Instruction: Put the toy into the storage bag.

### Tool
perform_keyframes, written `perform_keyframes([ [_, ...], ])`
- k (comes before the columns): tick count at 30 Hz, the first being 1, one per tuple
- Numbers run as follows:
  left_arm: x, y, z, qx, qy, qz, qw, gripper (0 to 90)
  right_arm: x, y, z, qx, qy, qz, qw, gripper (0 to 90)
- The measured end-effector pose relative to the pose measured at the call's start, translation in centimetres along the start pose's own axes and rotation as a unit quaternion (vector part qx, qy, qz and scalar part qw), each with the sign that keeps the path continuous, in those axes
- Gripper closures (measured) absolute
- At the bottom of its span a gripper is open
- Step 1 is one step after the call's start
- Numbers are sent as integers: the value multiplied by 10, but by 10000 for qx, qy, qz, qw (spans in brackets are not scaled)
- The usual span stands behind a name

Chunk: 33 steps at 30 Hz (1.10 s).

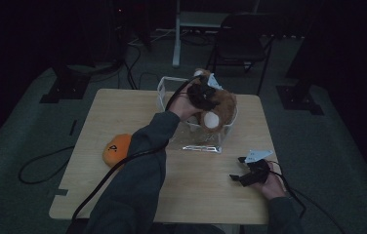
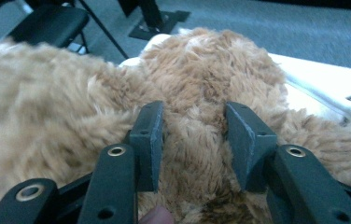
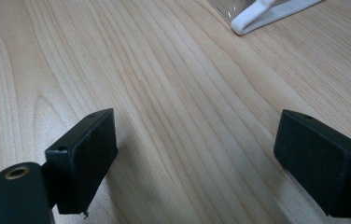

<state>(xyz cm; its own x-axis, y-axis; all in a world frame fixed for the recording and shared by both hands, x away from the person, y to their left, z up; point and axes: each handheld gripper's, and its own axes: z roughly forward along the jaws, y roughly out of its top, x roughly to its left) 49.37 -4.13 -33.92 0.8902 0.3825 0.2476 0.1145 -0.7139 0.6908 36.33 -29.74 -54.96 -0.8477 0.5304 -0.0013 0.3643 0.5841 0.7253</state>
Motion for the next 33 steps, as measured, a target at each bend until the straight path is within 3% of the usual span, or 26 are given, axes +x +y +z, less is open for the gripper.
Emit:
perform_keyframes([
  [5, -7, 1, -1, 155, -402, 322, 9986, 605, 0, 0, 0, -1, -1, 5, 10000, 126],
  [7, -8, 1, -3, 178, -459, 381, 9981, 604, 0, 0, 0, -4, 3, 6, 10000, 126],
  [15, 4, -8, -25, -208, -104, 89, 9997, 536, 0, 0, 0, -2, 3, -1, 10000, 126],
  [16, 8, -13, -34, -394, 54, -96, 9992, 528, 0, 0, 0, -3, 2, -2, 10000, 126],
  [18, 13, -18, -43, -569, 103, -264, 9980, 526, 0, 0, 0, -2, 2, 4, 10000, 126],
  [20, 14, -22, -51, -640, 164, -319, 9973, 523, 0, 0, 0, -4, 5, -3, 10000, 126],
  [26, 4, -28, -69, -778, 158, -209, 9966, 489, 0, 0, 0, -5, 6, 2, 10000, 126],
  [33, -6, -30, -81, -1026, 44, -246, 9944, 477, 0, 0, 0, -4, 5, 3, 10000, 126],
])
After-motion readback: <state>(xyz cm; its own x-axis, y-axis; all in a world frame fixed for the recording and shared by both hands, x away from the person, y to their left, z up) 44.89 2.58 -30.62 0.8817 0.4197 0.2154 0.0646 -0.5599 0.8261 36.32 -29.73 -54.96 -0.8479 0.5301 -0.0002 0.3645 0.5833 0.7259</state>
